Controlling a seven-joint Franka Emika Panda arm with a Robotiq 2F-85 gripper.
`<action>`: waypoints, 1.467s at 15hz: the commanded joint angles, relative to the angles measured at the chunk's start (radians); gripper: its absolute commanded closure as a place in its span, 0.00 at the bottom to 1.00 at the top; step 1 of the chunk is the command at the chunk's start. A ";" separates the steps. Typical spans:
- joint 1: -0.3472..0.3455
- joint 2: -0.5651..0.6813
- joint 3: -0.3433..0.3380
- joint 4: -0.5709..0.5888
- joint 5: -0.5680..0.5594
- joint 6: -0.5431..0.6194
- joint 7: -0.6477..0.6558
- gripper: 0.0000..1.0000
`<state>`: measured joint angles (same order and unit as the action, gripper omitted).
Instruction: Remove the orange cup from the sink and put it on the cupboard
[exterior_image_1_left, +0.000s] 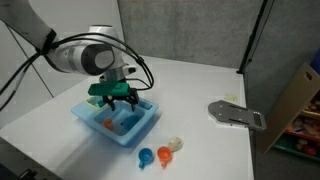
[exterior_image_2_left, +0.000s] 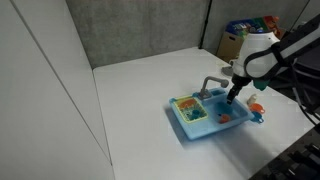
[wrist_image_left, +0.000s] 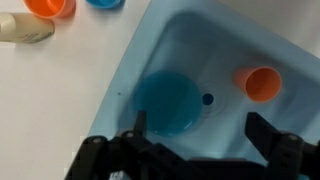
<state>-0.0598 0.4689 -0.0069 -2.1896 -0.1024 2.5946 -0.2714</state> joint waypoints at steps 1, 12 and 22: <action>-0.008 0.047 0.011 0.034 -0.028 0.008 -0.035 0.00; 0.011 0.092 0.031 0.033 -0.065 0.017 -0.063 0.00; 0.011 0.126 0.037 0.034 -0.104 0.021 -0.078 0.00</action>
<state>-0.0467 0.5820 0.0274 -2.1683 -0.1872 2.6031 -0.3289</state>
